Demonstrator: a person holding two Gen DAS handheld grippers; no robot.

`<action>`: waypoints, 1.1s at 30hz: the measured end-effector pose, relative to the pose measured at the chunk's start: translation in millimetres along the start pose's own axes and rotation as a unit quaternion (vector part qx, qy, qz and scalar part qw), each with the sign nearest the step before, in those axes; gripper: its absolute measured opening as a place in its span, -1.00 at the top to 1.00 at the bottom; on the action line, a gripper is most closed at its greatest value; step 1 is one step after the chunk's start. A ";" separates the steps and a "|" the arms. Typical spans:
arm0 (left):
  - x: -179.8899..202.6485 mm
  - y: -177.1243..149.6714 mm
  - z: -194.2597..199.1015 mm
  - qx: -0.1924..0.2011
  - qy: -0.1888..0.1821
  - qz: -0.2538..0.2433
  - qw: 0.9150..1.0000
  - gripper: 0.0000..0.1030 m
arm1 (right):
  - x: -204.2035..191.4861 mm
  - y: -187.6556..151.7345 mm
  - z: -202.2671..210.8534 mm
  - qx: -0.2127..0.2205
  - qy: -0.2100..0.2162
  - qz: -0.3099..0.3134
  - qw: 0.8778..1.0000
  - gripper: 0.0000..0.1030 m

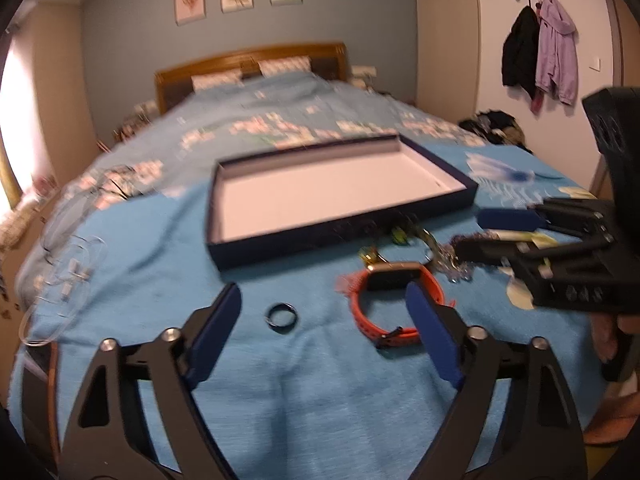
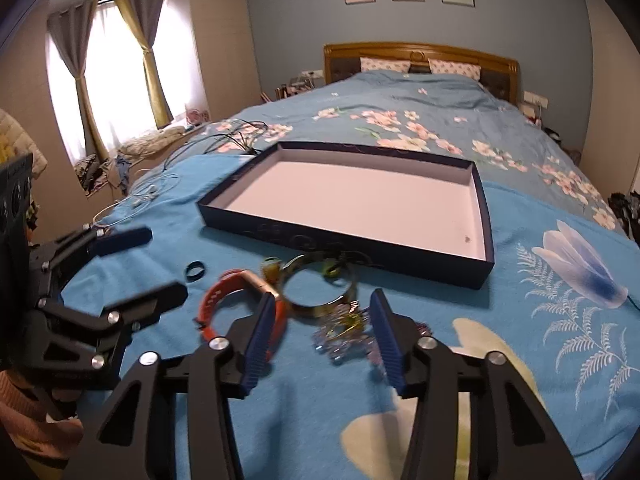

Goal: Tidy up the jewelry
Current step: 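Grasp the orange-band smartwatch with the left tool while the right tool grasps the tortoiseshell bangle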

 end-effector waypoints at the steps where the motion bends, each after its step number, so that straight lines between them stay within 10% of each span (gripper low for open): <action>1: 1.1 -1.2 -4.8 -0.010 -0.008 0.002 1.000 -0.46 | 3.5 1.4 -4.6 -0.008 0.003 -0.006 1.000 0.22; 14: 22.8 -13.1 -51.1 -0.100 -0.070 0.002 0.992 0.18 | 22.1 4.6 -61.8 -0.100 0.043 -0.041 0.993 0.58; 23: 21.2 -17.9 -50.0 -0.116 -0.095 0.019 0.989 0.76 | 16.6 9.7 -42.6 -0.061 0.055 -0.030 0.996 0.89; 33: 22.6 -21.5 -45.6 -0.119 -0.108 0.003 0.987 0.72 | 28.8 20.1 -9.1 -0.014 0.060 -0.060 0.996 0.89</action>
Point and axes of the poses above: each gripper's, at about its wrist camera, not at the fingertips, and z roughly against the way its jaws point, x to its right, y to its top, the point moved 10 cm from there along -z, roughly the way its jaws point, and after that the axes turned 1 degree about y, right-handed, at the moved point
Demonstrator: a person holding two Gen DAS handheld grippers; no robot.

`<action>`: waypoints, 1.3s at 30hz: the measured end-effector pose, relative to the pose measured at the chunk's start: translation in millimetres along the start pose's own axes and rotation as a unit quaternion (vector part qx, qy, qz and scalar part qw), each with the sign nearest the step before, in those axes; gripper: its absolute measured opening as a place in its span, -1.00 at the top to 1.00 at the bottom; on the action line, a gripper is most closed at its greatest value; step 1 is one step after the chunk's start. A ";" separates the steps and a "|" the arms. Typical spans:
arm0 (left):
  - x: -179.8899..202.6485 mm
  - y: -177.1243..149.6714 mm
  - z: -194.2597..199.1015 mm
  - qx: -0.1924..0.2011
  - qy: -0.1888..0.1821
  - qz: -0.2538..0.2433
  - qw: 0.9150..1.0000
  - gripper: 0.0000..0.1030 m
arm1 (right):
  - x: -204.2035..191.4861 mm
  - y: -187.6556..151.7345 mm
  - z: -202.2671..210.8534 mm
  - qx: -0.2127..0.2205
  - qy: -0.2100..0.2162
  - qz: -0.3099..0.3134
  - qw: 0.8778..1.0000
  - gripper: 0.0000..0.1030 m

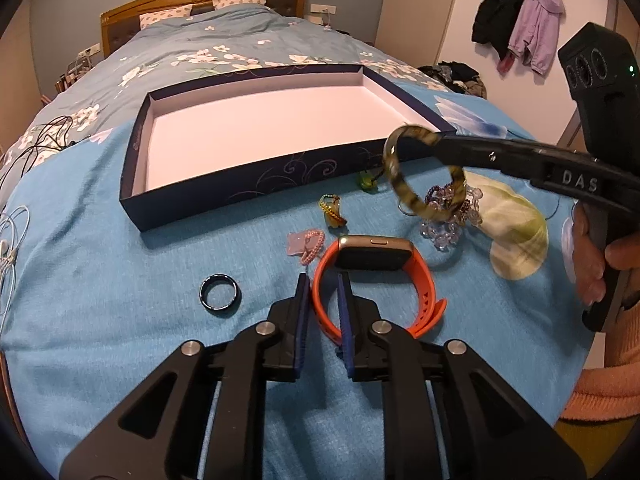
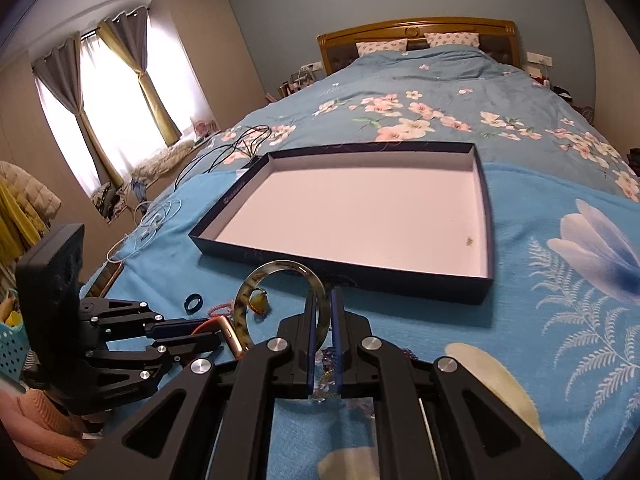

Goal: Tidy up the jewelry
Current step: 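Grasp the orange-band smartwatch with the left tool while the right tool grasps the tortoiseshell bangle, then carry the watch and bangle into the white box while both tools open to release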

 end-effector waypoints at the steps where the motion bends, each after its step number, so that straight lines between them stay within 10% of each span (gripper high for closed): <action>1: 0.5 0.7 -1.1 -0.001 0.000 -0.002 1.000 0.72 | 0.8 0.5 0.8 0.001 0.000 -0.001 1.000 0.89; 15: -14.1 16.6 19.1 0.026 -0.004 0.044 0.999 0.85 | 13.3 16.9 10.6 0.021 -0.011 -0.008 1.000 0.89; 39: -97.5 161.2 -7.4 0.066 0.047 0.134 0.988 0.85 | 62.0 101.9 -61.8 0.008 -0.057 -0.013 0.998 0.89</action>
Point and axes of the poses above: each gripper's, at about its wrist camera, not at the fingertips, and z roughly against the way its jaws point, x to its right, y to its top, the point moved 10 cm from there along -z, roughly the way its jaws point, and after that the axes turned 1 degree about y, right-handed, at the moved point
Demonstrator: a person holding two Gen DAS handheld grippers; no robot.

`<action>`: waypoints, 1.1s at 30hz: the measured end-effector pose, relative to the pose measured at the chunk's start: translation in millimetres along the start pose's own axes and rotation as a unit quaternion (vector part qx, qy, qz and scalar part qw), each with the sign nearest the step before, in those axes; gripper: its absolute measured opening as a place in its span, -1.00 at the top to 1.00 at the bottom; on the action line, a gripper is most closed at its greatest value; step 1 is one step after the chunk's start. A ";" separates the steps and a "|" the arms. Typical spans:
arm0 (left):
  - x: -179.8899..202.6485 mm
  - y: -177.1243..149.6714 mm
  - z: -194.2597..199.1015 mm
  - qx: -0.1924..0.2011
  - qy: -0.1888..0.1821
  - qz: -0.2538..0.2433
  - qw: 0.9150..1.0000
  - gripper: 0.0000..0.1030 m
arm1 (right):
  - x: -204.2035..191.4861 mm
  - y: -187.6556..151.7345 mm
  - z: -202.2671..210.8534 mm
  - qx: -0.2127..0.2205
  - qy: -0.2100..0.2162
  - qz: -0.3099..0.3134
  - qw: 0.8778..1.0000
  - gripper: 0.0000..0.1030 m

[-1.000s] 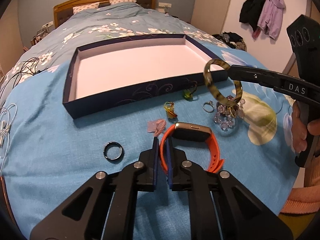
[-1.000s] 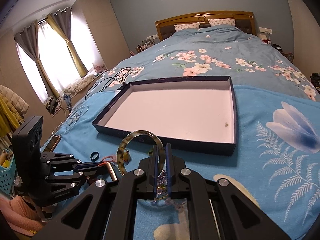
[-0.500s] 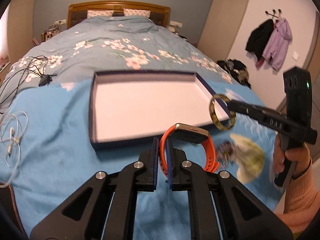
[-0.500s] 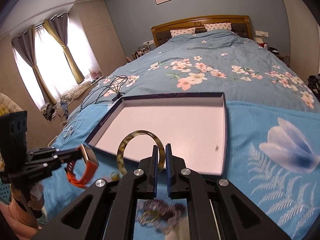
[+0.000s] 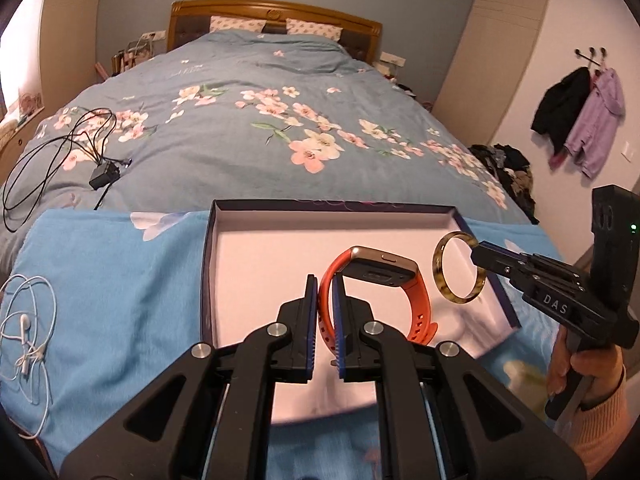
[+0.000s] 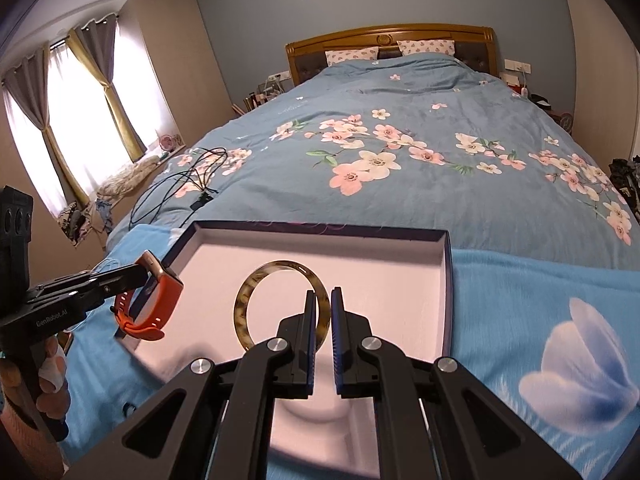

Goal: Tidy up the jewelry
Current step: 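Carry the watch and bangle into the white box while both tools open to release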

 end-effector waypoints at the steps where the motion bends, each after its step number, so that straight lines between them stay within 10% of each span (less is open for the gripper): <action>1: -2.3 -0.8 -6.2 -0.002 0.001 0.001 1.000 0.85 | 1.1 2.0 -3.3 -0.002 -0.002 0.000 1.000 0.89; 33: -46.8 18.1 -132.8 -0.095 0.051 0.086 0.991 0.81 | 30.7 18.2 -81.8 -0.092 -0.046 -0.033 0.994 0.85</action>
Point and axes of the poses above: each gripper's, at about its wrist camera, not at the fingertips, and z roughly against the way its jaws point, x to its right, y to its top, the point moved 10 cm from there along -z, roughly the way its jaws point, and after that the axes turned 1 degree about y, right-handed, at the moved point
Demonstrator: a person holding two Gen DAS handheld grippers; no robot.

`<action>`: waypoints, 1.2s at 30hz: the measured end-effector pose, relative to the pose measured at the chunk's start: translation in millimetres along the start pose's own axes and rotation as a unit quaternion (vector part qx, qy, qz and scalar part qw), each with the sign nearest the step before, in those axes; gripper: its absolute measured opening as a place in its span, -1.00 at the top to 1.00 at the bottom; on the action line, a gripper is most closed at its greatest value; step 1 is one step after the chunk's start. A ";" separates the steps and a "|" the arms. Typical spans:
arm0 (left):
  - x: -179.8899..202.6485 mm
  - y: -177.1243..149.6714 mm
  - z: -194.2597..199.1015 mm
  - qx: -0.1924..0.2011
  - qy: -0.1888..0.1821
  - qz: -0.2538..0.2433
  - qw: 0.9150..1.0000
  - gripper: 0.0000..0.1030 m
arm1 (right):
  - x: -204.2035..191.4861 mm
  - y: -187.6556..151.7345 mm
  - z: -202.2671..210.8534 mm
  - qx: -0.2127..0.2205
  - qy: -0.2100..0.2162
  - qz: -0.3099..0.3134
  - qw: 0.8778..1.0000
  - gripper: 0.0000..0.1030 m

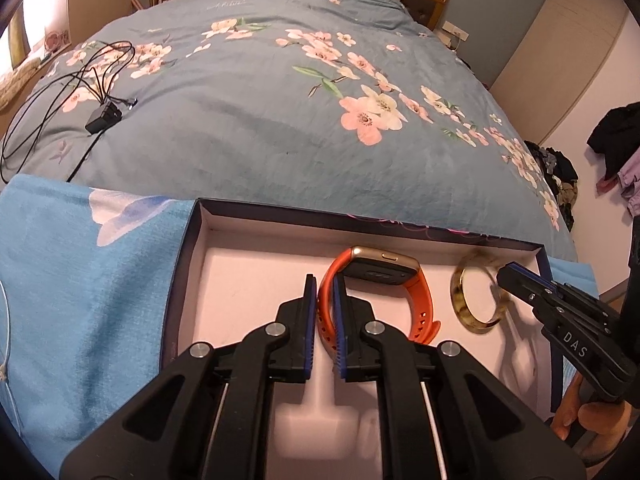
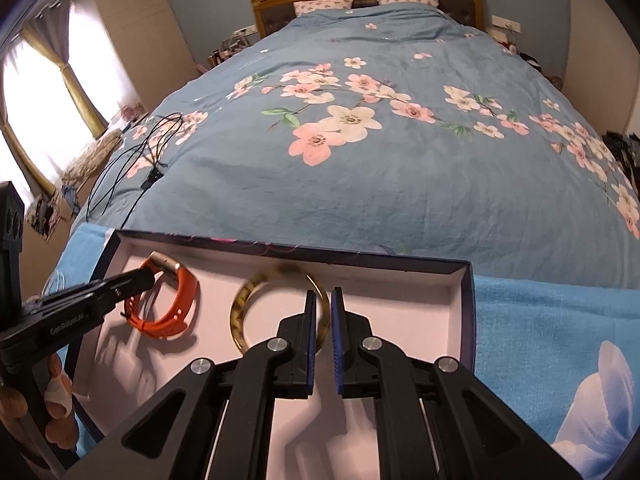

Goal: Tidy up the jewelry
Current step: 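Carry the watch and bangle into the white box while both tools open to release, then move the right tool over the pile of crystal bead jewelry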

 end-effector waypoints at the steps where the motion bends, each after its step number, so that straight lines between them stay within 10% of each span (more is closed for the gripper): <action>1: -1.1 -0.9 -0.8 -0.004 -0.003 0.004 1.000 0.78 | 1.6 0.4 0.8 0.002 -0.002 -0.003 1.000 0.84; 11: 0.4 -5.4 51.1 0.065 -0.013 -0.025 0.997 0.15 | -6.2 -11.2 51.1 0.061 0.025 0.010 0.998 0.37; 36: 25.5 -161.4 172.6 0.150 -0.052 -0.175 0.972 -0.19 | -26.2 -179.8 132.7 0.039 0.082 0.074 0.993 0.33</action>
Point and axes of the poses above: each gripper's, at about its wrist camera, not at the fingertips, and z roughly against the way its jaws point, x to its right, y to its top, the point moved 10 cm from there along -z, roughly the way its jaws point, and after that the axes turned 1 degree about y, right-handed, at the moved point
